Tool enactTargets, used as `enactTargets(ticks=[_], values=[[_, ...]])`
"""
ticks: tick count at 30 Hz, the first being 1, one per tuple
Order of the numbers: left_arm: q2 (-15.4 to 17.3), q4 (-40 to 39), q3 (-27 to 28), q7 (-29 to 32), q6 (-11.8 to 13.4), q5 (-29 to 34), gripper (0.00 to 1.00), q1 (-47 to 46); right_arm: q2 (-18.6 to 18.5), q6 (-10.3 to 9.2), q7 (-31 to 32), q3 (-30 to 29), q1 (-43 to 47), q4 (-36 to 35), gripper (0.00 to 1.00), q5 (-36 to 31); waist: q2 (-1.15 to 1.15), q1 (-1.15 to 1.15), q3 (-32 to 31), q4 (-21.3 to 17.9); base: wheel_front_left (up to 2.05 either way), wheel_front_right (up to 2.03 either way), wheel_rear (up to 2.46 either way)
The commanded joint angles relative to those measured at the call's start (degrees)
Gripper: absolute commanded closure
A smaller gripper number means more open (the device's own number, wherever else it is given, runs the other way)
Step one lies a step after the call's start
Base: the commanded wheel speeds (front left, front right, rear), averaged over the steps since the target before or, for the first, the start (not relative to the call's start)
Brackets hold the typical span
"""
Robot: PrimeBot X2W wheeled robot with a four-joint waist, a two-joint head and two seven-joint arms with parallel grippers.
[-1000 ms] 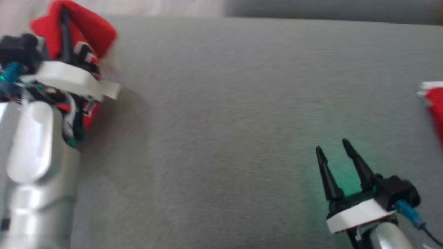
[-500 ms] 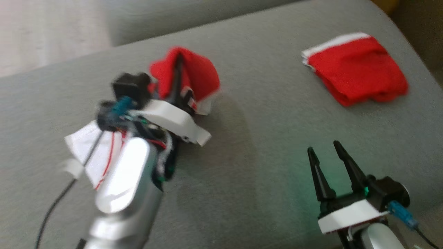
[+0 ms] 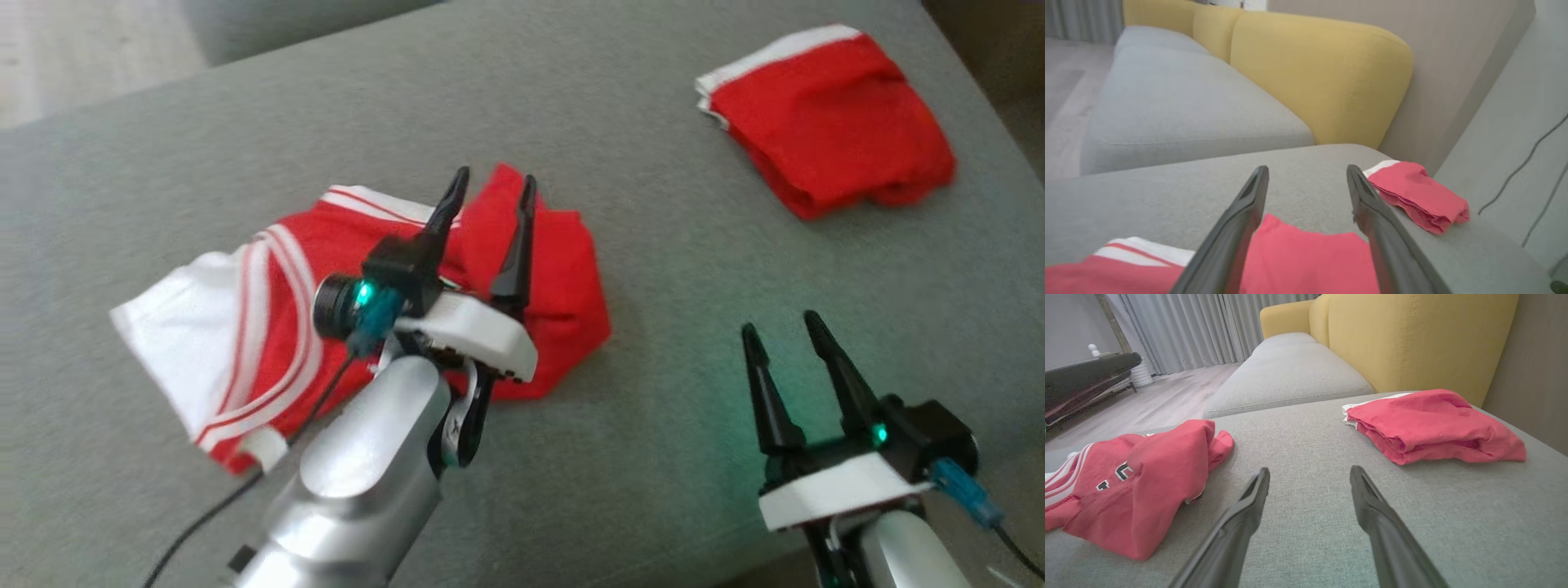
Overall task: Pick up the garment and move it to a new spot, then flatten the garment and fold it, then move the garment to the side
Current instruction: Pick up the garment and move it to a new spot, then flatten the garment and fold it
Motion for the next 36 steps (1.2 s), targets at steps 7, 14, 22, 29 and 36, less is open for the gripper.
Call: enactTargets(ticks=[7, 14, 22, 29, 36], values=[[3.3, -2.4, 4.6, -5.7, 2.4, 0.8, 0.00, 7.4, -0.4, -0.04, -0.6, -1.6, 4.2, -0.7, 0.00, -1.1, 0.00, -0.01, -11.3, 13.6, 0.00, 0.00, 0.00], [8.4, -13.5, 13.4, -6.1, 3.2, 4.9, 0.00, 23.5, 0.3, -0.04, -0.6, -5.0, 7.0, 0.0, 0.00, -2.3, 0.00, -0.01, -16.0, 19.4, 0.00, 0.00, 0.00], [7.3, -22.7, 22.5, -6.1, -0.2, 11.2, 0.00, 41.3, 1.4, -0.04, -0.6, -7.8, 11.5, 0.4, 0.00, -3.5, 0.00, -0.01, -18.6, 21.5, 0.00, 0.00, 0.00], [4.1, -22.0, 26.3, -6.1, -3.9, 15.5, 0.00, 45.9, 1.8, -0.04, -0.6, -7.8, 12.8, 0.8, 0.00, -3.8, 0.00, -0.01, -19.2, 22.2, 0.00, 0.00, 0.00], [2.3, -20.9, 29.9, -6.1, -6.8, 18.3, 0.00, 46.6, 2.0, -0.04, -0.6, -7.5, 12.8, 1.0, 0.00, -4.0, 0.00, -0.01, -20.0, 22.1, 0.00, 0.00, 0.00]])
